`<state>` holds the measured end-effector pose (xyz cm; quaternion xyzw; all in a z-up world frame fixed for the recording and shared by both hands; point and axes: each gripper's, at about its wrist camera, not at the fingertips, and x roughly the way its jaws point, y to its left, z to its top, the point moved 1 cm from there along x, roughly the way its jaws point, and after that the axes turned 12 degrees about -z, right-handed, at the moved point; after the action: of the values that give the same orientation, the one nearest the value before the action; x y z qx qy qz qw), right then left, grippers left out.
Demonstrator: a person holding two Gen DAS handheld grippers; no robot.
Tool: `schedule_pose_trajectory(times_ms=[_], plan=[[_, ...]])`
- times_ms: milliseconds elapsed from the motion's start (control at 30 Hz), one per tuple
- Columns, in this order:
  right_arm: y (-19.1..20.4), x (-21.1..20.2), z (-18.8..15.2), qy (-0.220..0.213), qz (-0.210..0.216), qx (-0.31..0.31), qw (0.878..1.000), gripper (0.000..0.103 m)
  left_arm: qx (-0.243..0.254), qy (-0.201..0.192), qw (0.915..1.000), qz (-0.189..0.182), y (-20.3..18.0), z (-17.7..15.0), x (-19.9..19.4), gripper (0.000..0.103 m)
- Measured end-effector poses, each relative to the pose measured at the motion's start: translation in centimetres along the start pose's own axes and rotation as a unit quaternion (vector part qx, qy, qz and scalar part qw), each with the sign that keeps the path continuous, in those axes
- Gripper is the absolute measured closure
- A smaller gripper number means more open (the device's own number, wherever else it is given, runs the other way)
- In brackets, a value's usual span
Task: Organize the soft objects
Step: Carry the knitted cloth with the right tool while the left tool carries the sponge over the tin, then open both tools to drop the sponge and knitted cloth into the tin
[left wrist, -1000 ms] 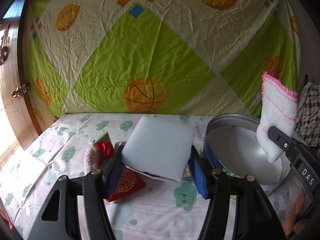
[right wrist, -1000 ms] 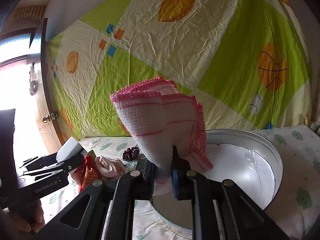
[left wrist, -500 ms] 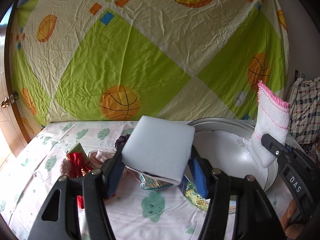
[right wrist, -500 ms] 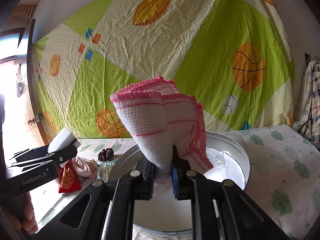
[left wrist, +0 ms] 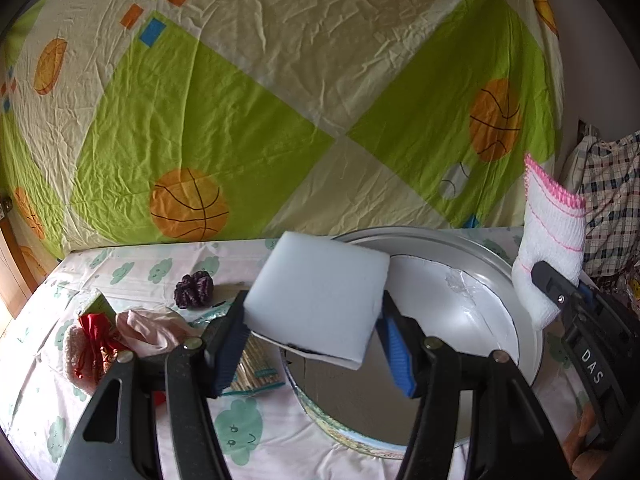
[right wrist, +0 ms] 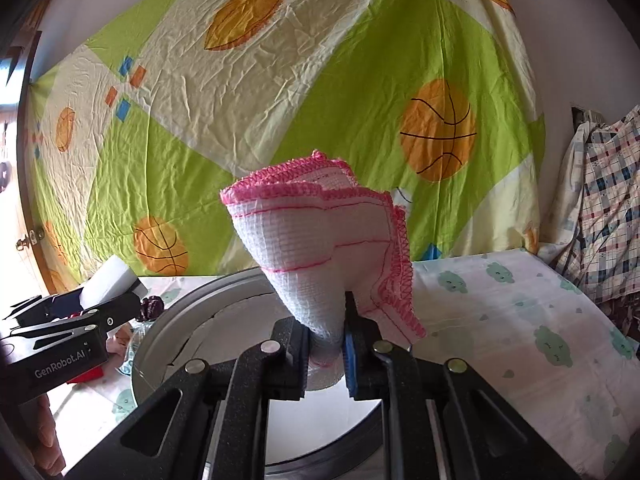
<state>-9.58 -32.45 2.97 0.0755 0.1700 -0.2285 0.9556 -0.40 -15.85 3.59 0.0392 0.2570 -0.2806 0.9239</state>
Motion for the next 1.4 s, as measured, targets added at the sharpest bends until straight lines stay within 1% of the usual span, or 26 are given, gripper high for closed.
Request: schedule_pose_trajectory(times_ms=[233, 367, 533, 767, 967, 1167, 1400], plan=[[-1.2, 1.2, 0.0, 0.007, -0.036, -0.008, 0.999, 0.088, 0.002, 0.019, 0.9998, -0.007, -1.5, -0.3, 2.7, 0.042], [-0.9, 1.9, -0.4, 0.01, -0.068, -0.031, 0.997, 0.088, 0.003, 0.028, 0.9995, -0.015, -2.1, -0.5, 3.7, 0.042], [-0.6, 2.9, -1.0, 0.023, -0.085, -0.046, 0.995, 0.088, 0.006, 0.037, 0.999, -0.023, -2.5, -0.9, 4.6, 0.042], [0.0, 3.7, -1.3, 0.039, -0.088, -0.059, 0.994, 0.088, 0.002, 0.053, 0.998, -0.035, -2.7, -1.3, 5.8, 0.042], [1.1, 4.5, -1.7, 0.057, -0.087, -0.085, 0.991, 0.088, 0.003, 0.06, 0.9977, -0.032, -2.7, -1.5, 6.4, 0.042], [1.4, 5.0, -1.8, 0.07, -0.083, -0.091, 0.99, 0.088, 0.01, 0.069, 0.9972, -0.029, -2.8, -1.9, 7.1, 0.042], [1.9, 5.4, -1.9, 0.085, -0.076, -0.102, 0.988, 0.088, 0.008, 0.083, 0.9962, -0.026, -2.5, -2.4, 7.8, 0.042]])
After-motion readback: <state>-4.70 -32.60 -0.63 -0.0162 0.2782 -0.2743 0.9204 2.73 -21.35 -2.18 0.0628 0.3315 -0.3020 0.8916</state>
